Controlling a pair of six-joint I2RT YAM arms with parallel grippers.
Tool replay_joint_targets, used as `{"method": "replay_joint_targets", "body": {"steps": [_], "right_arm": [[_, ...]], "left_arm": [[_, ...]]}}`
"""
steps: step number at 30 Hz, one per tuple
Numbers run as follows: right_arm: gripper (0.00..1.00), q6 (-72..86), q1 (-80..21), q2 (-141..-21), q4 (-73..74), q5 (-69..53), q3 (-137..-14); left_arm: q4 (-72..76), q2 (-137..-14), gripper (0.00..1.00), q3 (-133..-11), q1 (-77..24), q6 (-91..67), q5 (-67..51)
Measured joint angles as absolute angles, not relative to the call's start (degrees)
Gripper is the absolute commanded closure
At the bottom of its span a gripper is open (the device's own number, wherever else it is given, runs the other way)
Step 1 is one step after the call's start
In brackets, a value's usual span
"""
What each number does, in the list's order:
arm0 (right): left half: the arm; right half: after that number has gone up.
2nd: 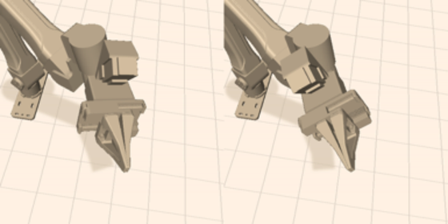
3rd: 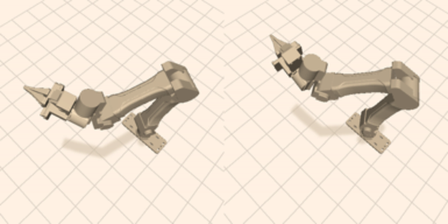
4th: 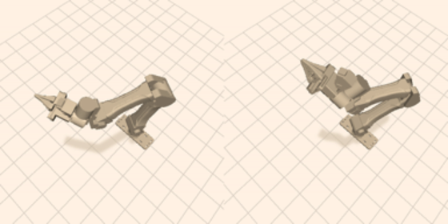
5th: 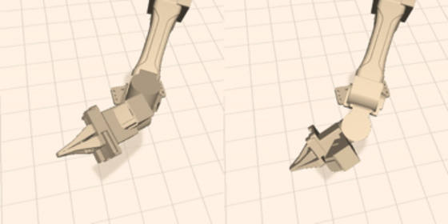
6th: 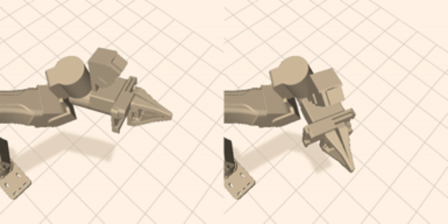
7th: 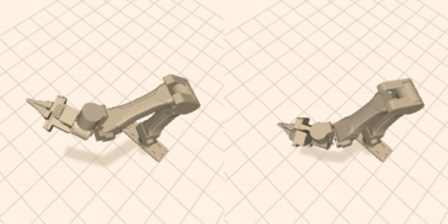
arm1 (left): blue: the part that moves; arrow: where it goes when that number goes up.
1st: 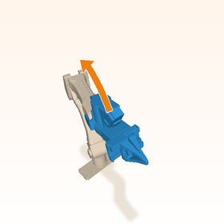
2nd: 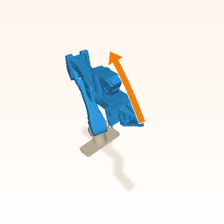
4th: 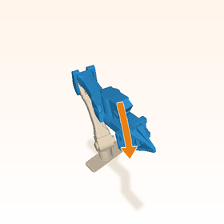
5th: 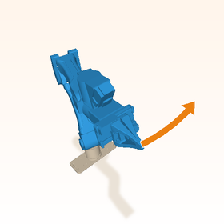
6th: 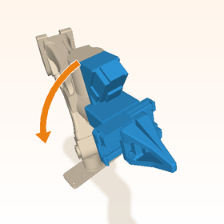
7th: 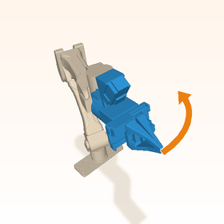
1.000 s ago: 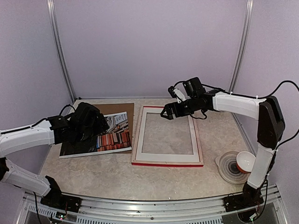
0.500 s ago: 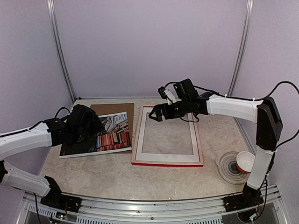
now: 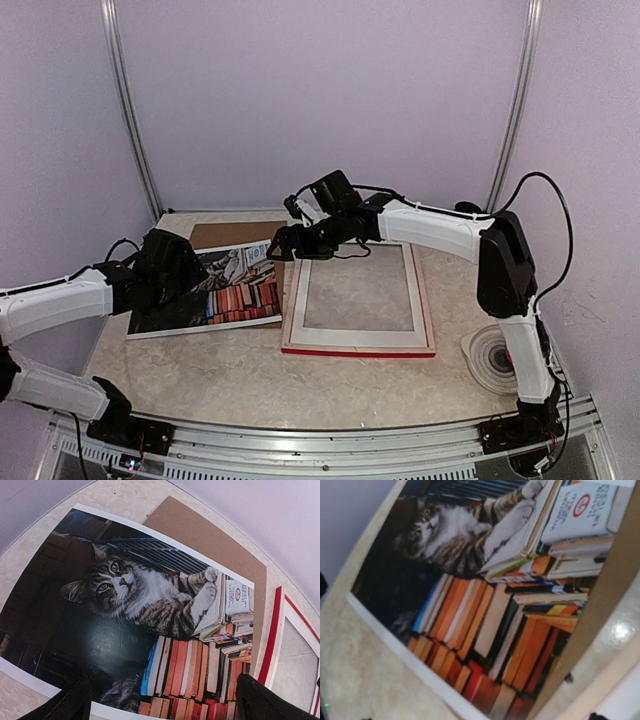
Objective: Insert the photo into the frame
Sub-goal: Adjust the frame body at the center of the board.
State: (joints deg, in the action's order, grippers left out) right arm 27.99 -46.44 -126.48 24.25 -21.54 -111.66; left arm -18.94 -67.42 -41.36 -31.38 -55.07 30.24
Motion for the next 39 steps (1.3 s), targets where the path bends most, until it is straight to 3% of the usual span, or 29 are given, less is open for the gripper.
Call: {"method": "replay_joint_targets", "body": {"steps": [6, 19, 33, 39], "right_arm": [[0.07, 29.7, -48.7, -138.0, 29.8, -20.8, -124.2], [0.04, 34.4, -50.5, -144.4, 33.6, -17.7, -131.1], [0.01, 36.6, -50.9, -148.7, 34.3, -12.6, -133.5], [0.01, 36.7, -51.1, -146.6, 33.3, -10.1, -128.9]], "left_arm": [[-15.4, -70.1, 0.01, -37.3, -27.3, -54.5, 27.7], [-9.9, -77.3, 0.01, -36.9, -25.8, -53.5, 24.4], [-8.5, -79.1, 0.01, -37.2, -19.8, -50.6, 23.7], [-8.0, -82.5, 0.01, -39.6, -19.3, -49.1, 23.3]]}}
